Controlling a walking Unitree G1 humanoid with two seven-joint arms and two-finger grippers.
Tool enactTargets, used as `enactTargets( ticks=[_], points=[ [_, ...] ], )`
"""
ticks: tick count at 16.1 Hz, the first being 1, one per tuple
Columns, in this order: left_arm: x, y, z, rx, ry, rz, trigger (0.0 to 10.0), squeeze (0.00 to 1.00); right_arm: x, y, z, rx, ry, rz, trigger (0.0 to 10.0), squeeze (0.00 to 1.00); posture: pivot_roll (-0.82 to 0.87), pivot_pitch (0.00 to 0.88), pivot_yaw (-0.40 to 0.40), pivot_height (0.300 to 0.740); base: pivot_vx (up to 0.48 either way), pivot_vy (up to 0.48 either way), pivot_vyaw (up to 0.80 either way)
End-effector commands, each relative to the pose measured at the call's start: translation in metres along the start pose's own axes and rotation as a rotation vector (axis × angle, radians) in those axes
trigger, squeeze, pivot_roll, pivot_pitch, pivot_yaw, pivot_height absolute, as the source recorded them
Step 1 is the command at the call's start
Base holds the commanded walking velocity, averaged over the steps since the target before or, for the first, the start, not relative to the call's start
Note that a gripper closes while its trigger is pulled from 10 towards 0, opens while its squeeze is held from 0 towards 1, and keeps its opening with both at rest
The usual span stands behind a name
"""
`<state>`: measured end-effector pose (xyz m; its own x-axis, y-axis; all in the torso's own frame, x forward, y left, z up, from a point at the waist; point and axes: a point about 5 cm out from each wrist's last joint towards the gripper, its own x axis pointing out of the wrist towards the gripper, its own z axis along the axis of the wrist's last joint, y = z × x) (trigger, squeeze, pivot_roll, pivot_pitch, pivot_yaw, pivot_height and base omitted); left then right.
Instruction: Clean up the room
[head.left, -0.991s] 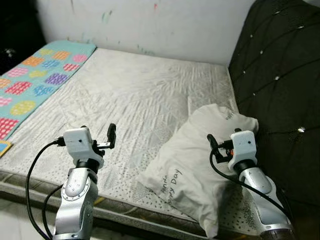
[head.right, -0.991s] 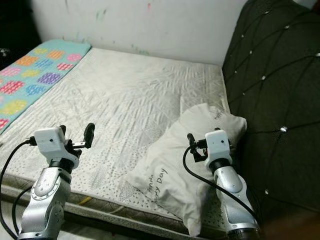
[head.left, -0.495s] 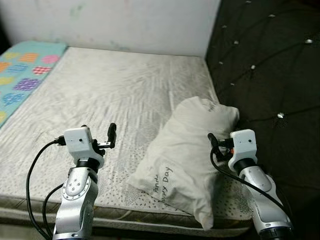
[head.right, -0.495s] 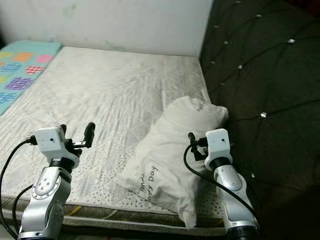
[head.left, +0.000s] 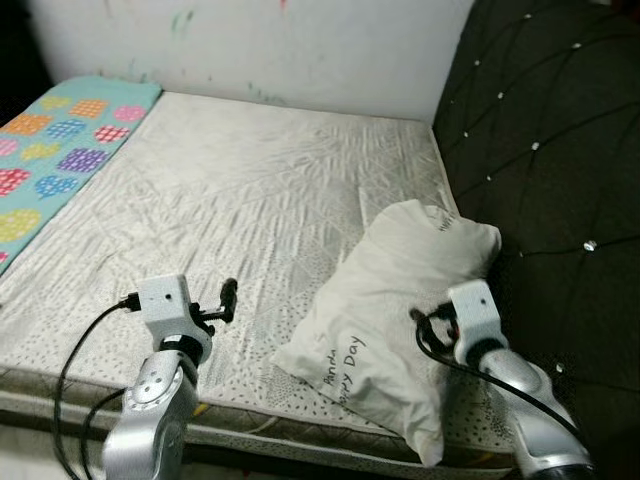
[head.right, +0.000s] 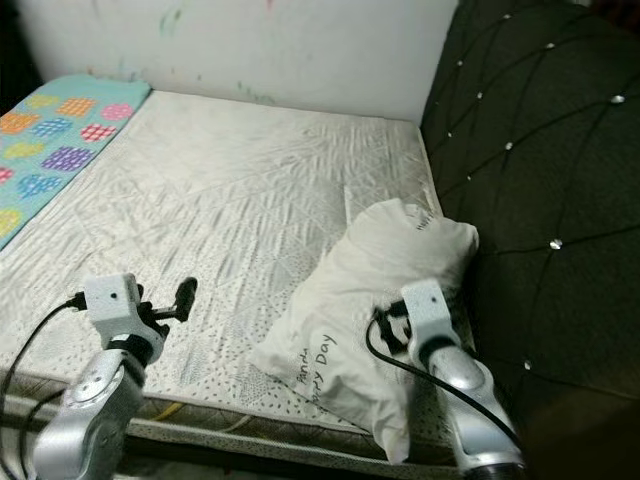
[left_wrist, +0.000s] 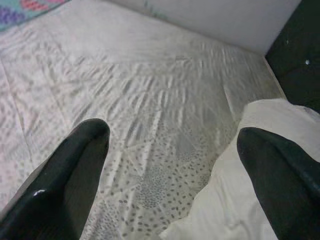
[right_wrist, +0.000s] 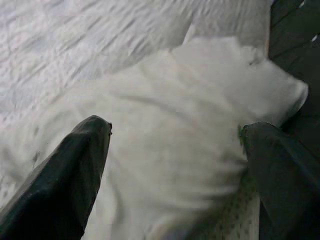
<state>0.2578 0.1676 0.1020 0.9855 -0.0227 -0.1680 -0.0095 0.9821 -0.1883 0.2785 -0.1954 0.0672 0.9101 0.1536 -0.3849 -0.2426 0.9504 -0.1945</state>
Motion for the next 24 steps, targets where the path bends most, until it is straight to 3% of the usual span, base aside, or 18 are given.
enactTargets(
  ticks=[1,3,5,8,11,12,13,15,17,21,24],
  points=[
    [-0.004,-0.006,0.007,0.038,-0.014,-0.054,10.0,0.0,-0.001,-0.004,0.006,-0.016,0.004,0.005,10.0,0.0,-0.07,0.0,-0.067,0.74,0.0,0.0,0.0],
    [-0.018,-0.001,0.0,0.1,0.013,-0.05,10.0,0.0,-0.003,-0.003,0.005,0.018,0.058,0.024,10.0,0.0,-0.07,0.0,-0.068,0.74,0.0,0.0,0.0],
    [-0.034,-0.002,-0.001,0.075,0.076,-0.033,10.0,0.0,-0.01,0.005,0.0,0.03,0.152,0.081,10.0,0.0,-0.05,0.04,-0.077,0.74,0.0,0.0,0.0],
    [-0.043,-0.012,0.0,0.075,0.093,-0.068,10.0,0.0,-0.013,0.014,-0.005,0.024,0.214,0.123,10.0,0.0,-0.04,0.078,-0.081,0.74,0.0,0.0,0.0],
    [-0.053,-0.024,0.007,0.035,0.09,-0.084,10.0,0.0,-0.005,0.031,0.003,0.115,0.218,0.128,10.0,0.0,-0.04,0.115,-0.08,0.74,0.0,0.0,0.0],
    [-0.056,-0.031,0.01,0.034,0.087,-0.101,10.0,0.0,0.003,0.048,0.009,0.121,0.202,0.17,10.0,0.0,-0.02,0.142,-0.079,0.74,0.0,0.0,0.0],
    [-0.06,-0.033,0.011,0.032,0.084,-0.103,10.0,0.0,0.003,0.052,0.011,0.133,0.193,0.175,10.0,0.0,-0.02,0.147,-0.08,0.74,0.0,0.0,0.0],
    [-0.077,-0.03,0.01,0.016,0.087,-0.089,10.0,0.0,0.011,0.066,0.009,0.145,0.199,0.147,10.0,0.0,0.01,0.186,-0.091,0.74,0.0,0.0,0.0],
    [-0.086,-0.026,0.009,0.0,0.098,-0.056,10.0,0.0,0.011,0.069,0.003,0.154,0.217,0.128,10.0,0.0,0.01,0.201,-0.092,0.74,0.0,0.0,0.0],
    [-0.087,-0.036,0.007,-0.026,0.113,-0.115,10.0,0.0,0.026,0.072,-0.009,0.135,0.221,0.035,10.0,0.0,0.01,0.22,-0.09,0.74,0.0,0.0,0.0],
    [-0.084,-0.038,0.009,-0.022,0.11,-0.122,10.0,0.0,0.042,0.074,-0.009,0.07,0.19,-0.026,10.0,0.0,0.02,0.22,-0.1,0.74,0.0,0.0,0.0]
  ],
)
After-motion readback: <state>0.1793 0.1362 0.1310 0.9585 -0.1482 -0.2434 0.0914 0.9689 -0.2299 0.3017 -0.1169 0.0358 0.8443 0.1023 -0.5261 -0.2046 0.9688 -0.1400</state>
